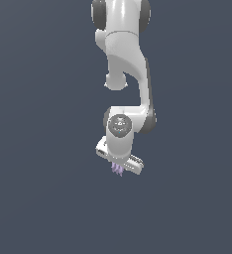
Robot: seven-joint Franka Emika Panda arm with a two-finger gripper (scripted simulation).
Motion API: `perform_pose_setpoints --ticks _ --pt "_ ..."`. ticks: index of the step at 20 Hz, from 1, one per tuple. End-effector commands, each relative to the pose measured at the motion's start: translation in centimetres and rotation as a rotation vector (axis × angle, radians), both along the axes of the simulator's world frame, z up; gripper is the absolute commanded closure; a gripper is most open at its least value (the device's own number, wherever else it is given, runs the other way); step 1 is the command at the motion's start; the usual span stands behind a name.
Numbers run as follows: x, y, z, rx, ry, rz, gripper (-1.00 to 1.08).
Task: Pick up the object and move it to a goal position.
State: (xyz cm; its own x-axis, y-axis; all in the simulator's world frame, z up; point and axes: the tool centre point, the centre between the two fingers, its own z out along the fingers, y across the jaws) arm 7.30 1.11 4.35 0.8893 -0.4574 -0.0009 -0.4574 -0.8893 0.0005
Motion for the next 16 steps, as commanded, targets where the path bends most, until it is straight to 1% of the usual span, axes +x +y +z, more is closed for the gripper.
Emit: perform_pose_setpoints --ticks 1,8,16 --pt "-0.2 0.0 0.6 0.0 -0.001 0.0 1.08" --pt "-1.8 -0.1 3.4 0.0 -0.001 0.0 1.08" --pt "-4.8 -0.4 9.2 0.001 -0.001 0.0 1.08"
